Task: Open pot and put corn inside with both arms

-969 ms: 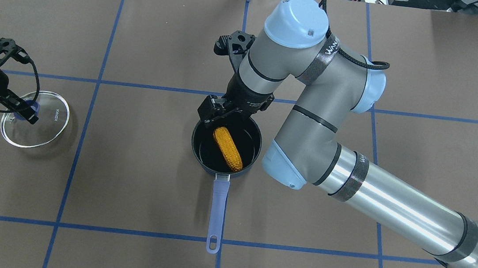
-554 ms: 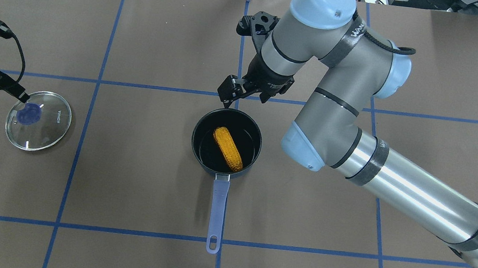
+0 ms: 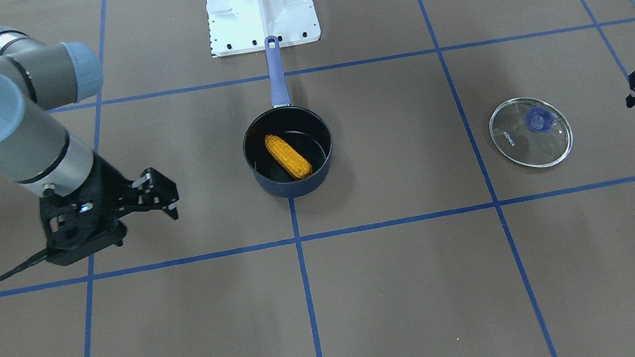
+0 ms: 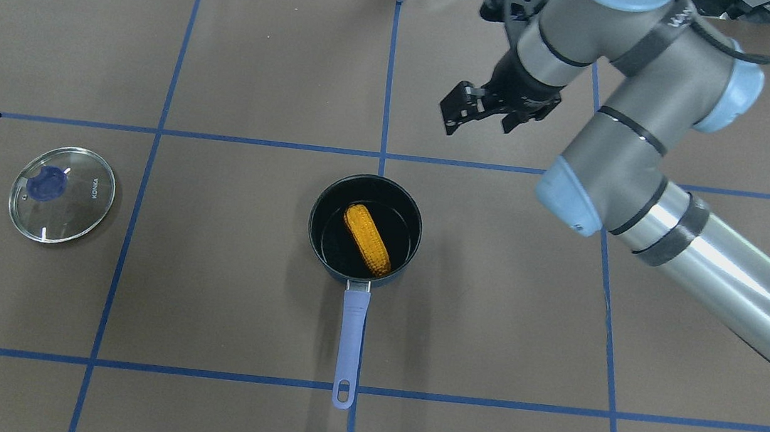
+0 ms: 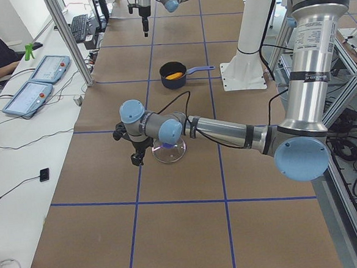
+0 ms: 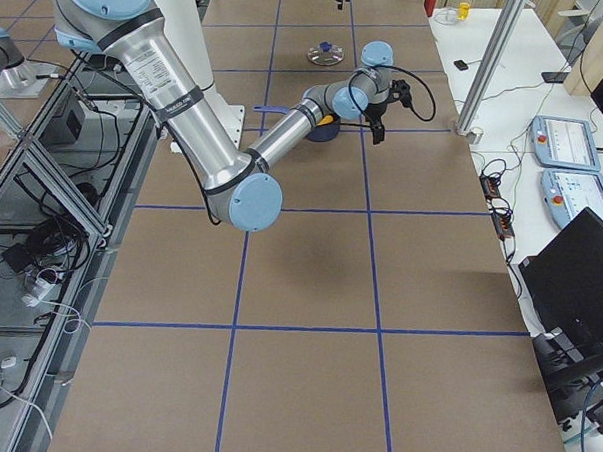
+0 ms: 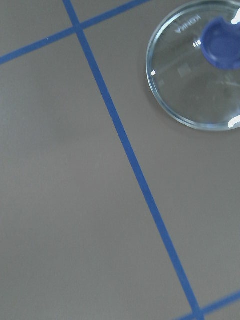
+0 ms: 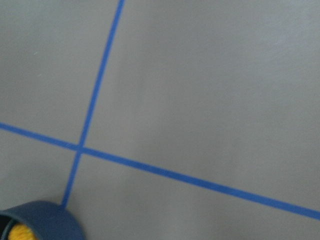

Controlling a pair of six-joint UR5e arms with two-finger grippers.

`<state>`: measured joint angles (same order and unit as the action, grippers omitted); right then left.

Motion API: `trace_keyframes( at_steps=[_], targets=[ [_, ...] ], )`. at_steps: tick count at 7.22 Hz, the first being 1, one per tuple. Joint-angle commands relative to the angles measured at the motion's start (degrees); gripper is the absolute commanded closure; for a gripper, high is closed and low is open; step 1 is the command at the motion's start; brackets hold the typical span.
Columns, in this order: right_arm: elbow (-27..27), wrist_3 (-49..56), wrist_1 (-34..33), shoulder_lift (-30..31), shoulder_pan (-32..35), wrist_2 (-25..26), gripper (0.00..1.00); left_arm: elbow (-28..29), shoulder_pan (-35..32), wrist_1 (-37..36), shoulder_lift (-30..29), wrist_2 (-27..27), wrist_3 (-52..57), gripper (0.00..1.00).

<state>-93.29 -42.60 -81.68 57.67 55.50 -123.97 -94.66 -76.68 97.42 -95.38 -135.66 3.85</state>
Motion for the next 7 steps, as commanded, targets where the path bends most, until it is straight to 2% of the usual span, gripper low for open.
trace_keyframes(
  at_steps=[1, 3, 4, 5, 6, 7],
  targets=[
    [1.61, 9.57, -2.76, 3.06, 5.74, 5.81, 0.00, -0.26, -4.27, -3.21, 2.30, -0.04, 7.57, 0.00],
    [4.60, 13.74, -7.16, 7.08, 14.59, 5.06, 0.00, -0.18, -6.63, -3.03, 3.36, 0.22, 9.85, 0.00],
    [6.70, 24.47, -8.39, 9.10, 19.08, 4.27, 0.00, -0.09, -7.78, -3.12, 3.62, 0.48, 11.52, 0.00],
    [8.11, 32.15, -12.67, 9.82, 24.00, 1.39, 0.00, -0.09, -7.87, -3.20, 4.58, 0.49, 12.06, 0.00],
    [8.56, 35.53, -17.06, 10.70, 26.74, 0.93, 0.00, 0.09, -7.87, -3.21, 4.68, 0.57, 12.06, 0.00],
    [8.47, 37.05, -17.45, 13.58, 28.68, -1.25, 0.00, 0.52, -7.96, -3.21, 4.59, 0.75, 12.06, 0.00]
  ],
)
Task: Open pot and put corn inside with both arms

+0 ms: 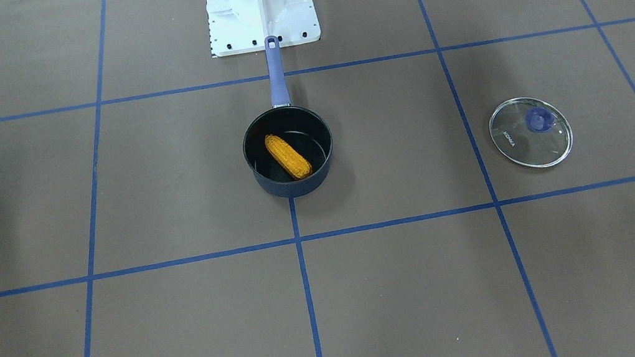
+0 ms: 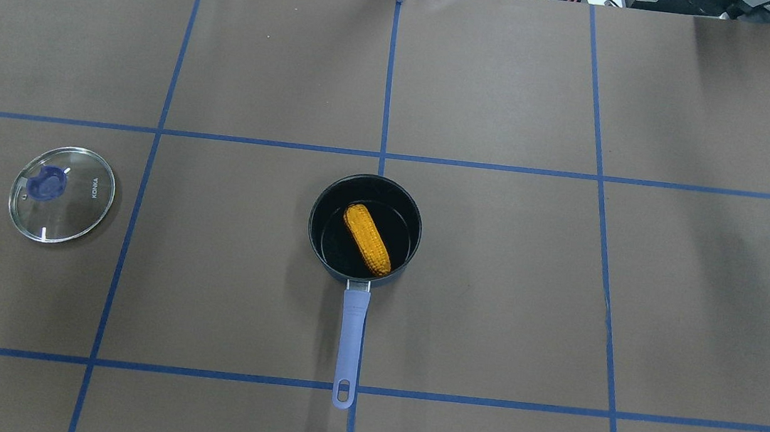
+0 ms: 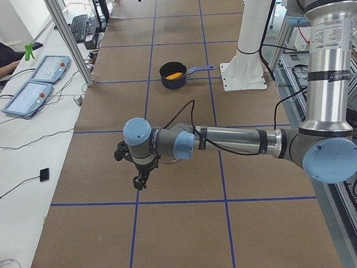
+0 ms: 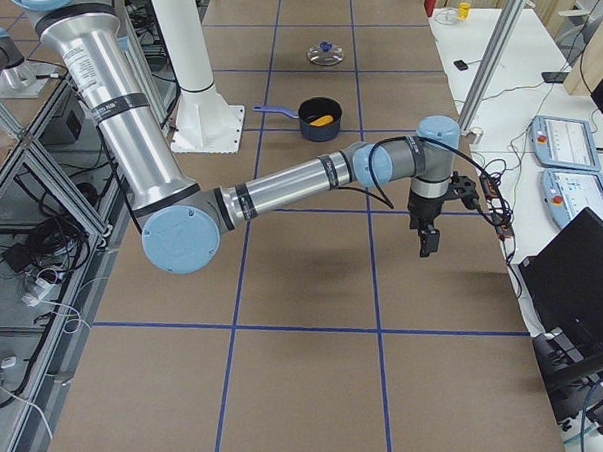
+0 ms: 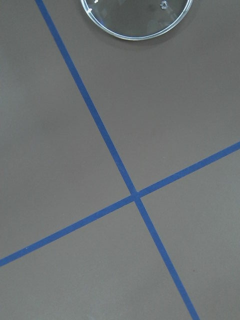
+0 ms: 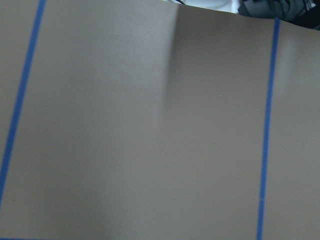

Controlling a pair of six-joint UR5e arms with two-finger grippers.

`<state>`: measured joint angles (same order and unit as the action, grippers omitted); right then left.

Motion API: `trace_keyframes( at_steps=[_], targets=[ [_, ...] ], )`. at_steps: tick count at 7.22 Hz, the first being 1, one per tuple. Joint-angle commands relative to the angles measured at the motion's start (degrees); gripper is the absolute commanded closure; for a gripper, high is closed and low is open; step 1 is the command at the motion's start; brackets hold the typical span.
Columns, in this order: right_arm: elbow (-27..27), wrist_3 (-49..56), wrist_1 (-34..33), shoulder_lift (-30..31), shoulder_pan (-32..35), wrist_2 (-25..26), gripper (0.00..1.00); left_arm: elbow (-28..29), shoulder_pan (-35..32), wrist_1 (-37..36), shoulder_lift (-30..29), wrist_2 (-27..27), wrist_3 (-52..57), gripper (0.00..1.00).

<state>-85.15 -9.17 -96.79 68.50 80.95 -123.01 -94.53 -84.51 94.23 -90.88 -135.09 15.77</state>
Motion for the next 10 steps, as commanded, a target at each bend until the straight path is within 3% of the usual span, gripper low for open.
trace_keyframes(
  at_steps=[1, 4, 10],
  targets=[
    [-0.10, 3.20, -1.83, 6.08, 4.55, -7.55, 0.00, 0.40, -0.13, 0.07, 0.79, 0.09, 0.23, 0.00],
    [-5.28, 2.67, -1.82, 10.95, 6.32, -7.95, 0.00, 0.40, -0.13, -0.37, 1.32, -0.26, 0.06, 0.00],
    [-5.38, 2.67, -1.82, 10.77, 6.23, -8.04, 0.00, 0.31, -0.40, -0.37, 1.41, -0.26, -0.38, 0.00]
  ],
)
